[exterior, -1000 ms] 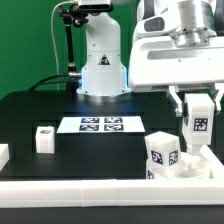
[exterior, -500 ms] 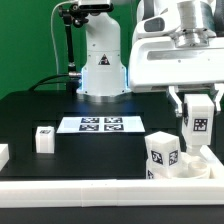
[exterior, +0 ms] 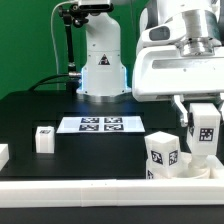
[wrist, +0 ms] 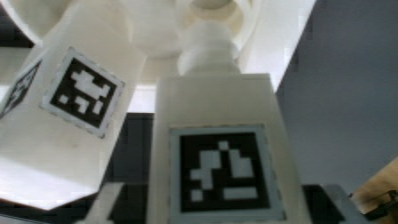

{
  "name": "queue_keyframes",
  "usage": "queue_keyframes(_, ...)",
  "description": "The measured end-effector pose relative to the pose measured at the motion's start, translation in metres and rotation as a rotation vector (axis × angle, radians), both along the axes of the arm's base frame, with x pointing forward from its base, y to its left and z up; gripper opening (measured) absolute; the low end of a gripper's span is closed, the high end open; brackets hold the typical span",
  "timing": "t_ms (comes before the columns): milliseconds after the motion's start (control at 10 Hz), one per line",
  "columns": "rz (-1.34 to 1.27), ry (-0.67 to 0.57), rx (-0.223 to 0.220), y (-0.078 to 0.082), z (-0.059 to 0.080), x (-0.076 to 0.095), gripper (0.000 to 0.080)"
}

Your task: Assemble stool

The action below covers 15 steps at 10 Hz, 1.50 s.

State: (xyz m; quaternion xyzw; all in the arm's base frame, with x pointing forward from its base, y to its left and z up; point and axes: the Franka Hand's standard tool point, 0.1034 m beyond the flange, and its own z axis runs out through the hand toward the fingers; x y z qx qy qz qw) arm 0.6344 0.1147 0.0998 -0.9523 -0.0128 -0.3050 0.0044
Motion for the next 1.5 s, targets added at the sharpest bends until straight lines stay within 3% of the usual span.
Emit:
queue_keyframes(100, 0.006, -0.070, -0.001, 0.000, 0.002, 0.001, 0.0338)
queue_keyframes(200, 0.007, -0.034, -0.005, 0.001, -0.005, -0.001, 0.0338)
queue_keyframes(700, 0.027, -0.032, -0.021, 0.000, -0.006, -0.002, 0.0338)
queue_keyframes(1000, 0.043, -0.034, -0.018, 0.008, 0.005, -0.006, 0.0338)
queue_keyframes(1500, 0.048, -0.027, -0.029, 0.003, -0.001, -0.011, 0.0338)
